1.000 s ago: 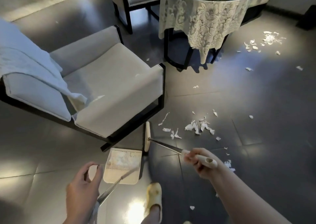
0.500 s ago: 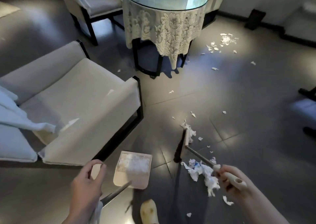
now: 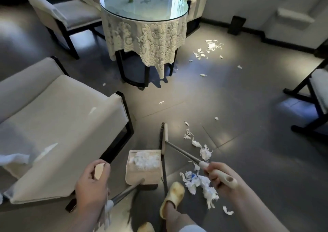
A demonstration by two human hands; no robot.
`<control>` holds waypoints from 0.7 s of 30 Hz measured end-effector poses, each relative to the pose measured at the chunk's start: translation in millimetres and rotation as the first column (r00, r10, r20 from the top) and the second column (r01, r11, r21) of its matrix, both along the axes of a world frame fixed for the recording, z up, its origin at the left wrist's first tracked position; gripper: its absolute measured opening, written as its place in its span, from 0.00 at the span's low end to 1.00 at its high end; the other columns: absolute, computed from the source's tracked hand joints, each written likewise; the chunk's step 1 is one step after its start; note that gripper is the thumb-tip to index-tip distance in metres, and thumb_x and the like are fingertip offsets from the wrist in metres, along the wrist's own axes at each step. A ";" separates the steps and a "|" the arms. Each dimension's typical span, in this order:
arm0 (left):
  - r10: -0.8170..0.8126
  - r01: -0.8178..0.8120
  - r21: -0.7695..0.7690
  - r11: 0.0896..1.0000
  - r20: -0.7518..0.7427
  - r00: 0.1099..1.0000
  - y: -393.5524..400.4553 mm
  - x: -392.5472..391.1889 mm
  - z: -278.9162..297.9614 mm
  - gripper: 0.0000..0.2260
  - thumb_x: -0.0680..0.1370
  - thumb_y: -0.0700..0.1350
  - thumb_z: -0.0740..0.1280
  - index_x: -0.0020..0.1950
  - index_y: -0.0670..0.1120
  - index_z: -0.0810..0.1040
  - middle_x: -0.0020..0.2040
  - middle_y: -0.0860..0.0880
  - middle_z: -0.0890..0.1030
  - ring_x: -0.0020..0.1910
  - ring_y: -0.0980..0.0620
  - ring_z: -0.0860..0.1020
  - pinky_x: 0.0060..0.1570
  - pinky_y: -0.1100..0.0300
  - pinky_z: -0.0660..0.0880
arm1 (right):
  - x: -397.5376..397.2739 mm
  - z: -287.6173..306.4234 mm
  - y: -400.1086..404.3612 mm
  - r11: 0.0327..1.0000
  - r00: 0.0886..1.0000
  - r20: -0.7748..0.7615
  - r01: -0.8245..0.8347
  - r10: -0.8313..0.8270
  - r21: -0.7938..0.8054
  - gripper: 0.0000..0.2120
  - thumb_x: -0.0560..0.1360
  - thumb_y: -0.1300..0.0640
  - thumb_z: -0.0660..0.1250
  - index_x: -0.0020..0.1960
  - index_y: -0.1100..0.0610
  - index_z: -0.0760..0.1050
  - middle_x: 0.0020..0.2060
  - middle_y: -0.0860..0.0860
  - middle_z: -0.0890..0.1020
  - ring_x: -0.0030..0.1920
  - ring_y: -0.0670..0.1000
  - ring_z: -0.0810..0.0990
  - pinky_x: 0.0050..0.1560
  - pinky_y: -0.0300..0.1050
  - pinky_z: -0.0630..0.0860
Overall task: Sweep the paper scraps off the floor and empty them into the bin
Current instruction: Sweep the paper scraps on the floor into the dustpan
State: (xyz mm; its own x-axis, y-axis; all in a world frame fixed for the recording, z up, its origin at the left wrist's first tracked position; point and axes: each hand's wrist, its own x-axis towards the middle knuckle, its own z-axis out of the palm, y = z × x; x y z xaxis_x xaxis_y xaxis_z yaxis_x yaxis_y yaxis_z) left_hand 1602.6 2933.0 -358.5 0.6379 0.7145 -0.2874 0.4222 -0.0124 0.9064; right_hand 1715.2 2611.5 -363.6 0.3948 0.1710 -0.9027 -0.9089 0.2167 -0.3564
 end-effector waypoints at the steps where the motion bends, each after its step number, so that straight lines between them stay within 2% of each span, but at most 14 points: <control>1: 0.006 -0.006 0.006 1.000 -0.003 1.000 -1.9 8.2 0.6 0.08 0.77 0.41 0.71 0.41 0.53 0.79 0.31 0.43 0.75 0.25 0.47 0.69 0.26 0.62 0.69 | 13.6 -5.1 5.8 1.000 1.000 0.016 -0.014 0.015 -0.022 0.03 0.75 0.65 0.60 0.44 0.61 0.72 0.28 0.51 0.72 0.15 0.41 0.66 0.14 0.29 0.61; 4: 0.006 -0.005 0.038 0.999 -0.040 0.999 -7.5 33.9 3.7 0.10 0.76 0.43 0.72 0.39 0.58 0.80 0.33 0.36 0.77 0.26 0.47 0.71 0.32 0.57 0.71 | 61.1 -13.1 16.7 0.998 0.998 0.007 -0.065 0.065 0.018 0.07 0.75 0.65 0.58 0.40 0.61 0.71 0.29 0.51 0.72 0.15 0.41 0.66 0.14 0.29 0.61; 8: -0.009 0.017 0.094 0.995 -0.085 0.996 -15.3 72.2 4.9 0.11 0.75 0.45 0.73 0.41 0.63 0.80 0.35 0.32 0.77 0.24 0.50 0.70 0.30 0.62 0.69 | 121.8 -28.7 6.5 0.992 0.997 -0.053 -0.045 0.051 0.119 0.09 0.75 0.66 0.55 0.38 0.60 0.68 0.21 0.49 0.71 0.14 0.41 0.65 0.12 0.30 0.61; 10: 0.001 0.009 0.107 0.994 -0.086 0.996 -19.0 95.2 5.0 0.11 0.75 0.45 0.73 0.41 0.64 0.80 0.32 0.34 0.77 0.21 0.51 0.70 0.25 0.63 0.65 | 143.7 -34.0 -8.2 0.984 0.997 -0.071 0.015 -0.002 0.180 0.06 0.68 0.69 0.61 0.38 0.60 0.67 0.21 0.50 0.71 0.14 0.41 0.65 0.12 0.31 0.61; 12: 0.011 -0.002 0.112 0.994 -0.080 0.997 -23.5 118.5 3.3 0.12 0.75 0.46 0.73 0.40 0.64 0.80 0.29 0.39 0.78 0.20 0.51 0.70 0.25 0.63 0.65 | 157.6 -35.0 -27.8 0.957 0.992 -0.100 0.107 -0.083 0.270 0.20 0.51 0.73 0.75 0.36 0.62 0.70 0.20 0.51 0.73 0.14 0.43 0.67 0.12 0.31 0.63; 13: 0.005 0.003 0.110 0.994 -0.076 0.997 -26.7 129.6 2.8 0.11 0.75 0.46 0.73 0.40 0.64 0.80 0.28 0.41 0.78 0.20 0.51 0.70 0.28 0.63 0.68 | 161.3 -35.4 -37.9 0.941 0.986 -0.131 0.139 -0.103 0.307 0.25 0.43 0.76 0.77 0.34 0.64 0.71 0.19 0.52 0.73 0.13 0.44 0.68 0.11 0.33 0.63; 14: 0.000 0.007 0.101 0.995 -0.069 0.998 -30.6 140.2 2.3 0.11 0.74 0.46 0.73 0.40 0.63 0.80 0.28 0.41 0.77 0.20 0.51 0.70 0.32 0.62 0.69 | 163.2 -35.6 -46.3 0.937 0.982 -0.148 0.155 -0.113 0.312 0.25 0.41 0.77 0.77 0.34 0.65 0.71 0.19 0.53 0.72 0.12 0.44 0.67 0.10 0.33 0.62; 15: -0.006 0.012 0.092 0.996 -0.062 0.998 -34.7 149.9 2.1 0.10 0.74 0.46 0.73 0.40 0.62 0.80 0.28 0.40 0.77 0.20 0.51 0.70 0.35 0.61 0.70 | 164.2 -33.8 -51.4 0.949 0.982 -0.151 0.151 -0.112 0.277 0.21 0.48 0.76 0.76 0.35 0.64 0.71 0.20 0.53 0.72 0.12 0.44 0.67 0.10 0.32 0.62; 17: -0.022 0.027 0.092 0.995 -0.059 0.998 -42.7 165.0 1.4 0.09 0.75 0.46 0.73 0.41 0.61 0.80 0.29 0.38 0.77 0.21 0.51 0.69 0.36 0.60 0.70 | 166.4 -33.8 -59.1 0.986 0.984 -0.120 0.139 -0.128 0.093 0.06 0.67 0.70 0.65 0.39 0.62 0.69 0.26 0.52 0.72 0.14 0.42 0.68 0.12 0.31 0.63; 18: -0.026 0.031 0.089 0.996 -0.053 0.998 -46.2 172.0 1.9 0.09 0.75 0.46 0.73 0.41 0.60 0.80 0.30 0.38 0.77 0.21 0.50 0.69 0.36 0.60 0.70 | 168.9 -34.3 -62.7 0.990 0.985 -0.108 0.137 -0.132 0.038 0.04 0.71 0.68 0.60 0.40 0.61 0.69 0.28 0.52 0.71 0.15 0.42 0.68 0.12 0.30 0.63; 21: -0.034 0.036 0.079 0.996 -0.028 0.999 -52.9 192.8 0.6 0.08 0.76 0.45 0.72 0.41 0.59 0.80 0.29 0.39 0.76 0.21 0.50 0.69 0.35 0.59 0.71 | 184.4 -15.1 -72.5 0.998 0.995 -0.082 0.058 -0.058 -0.002 0.05 0.74 0.65 0.58 0.39 0.61 0.68 0.29 0.52 0.69 0.14 0.43 0.66 0.13 0.30 0.62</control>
State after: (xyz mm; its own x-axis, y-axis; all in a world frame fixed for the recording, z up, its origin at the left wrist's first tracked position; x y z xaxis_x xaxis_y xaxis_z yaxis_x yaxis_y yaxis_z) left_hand 1795.5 2880.1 -357.8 0.6557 0.7131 -0.2481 0.4446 -0.0990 0.8902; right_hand 1899.5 2539.1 -378.8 0.3283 0.1500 -0.9326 -0.9210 0.2699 -0.2809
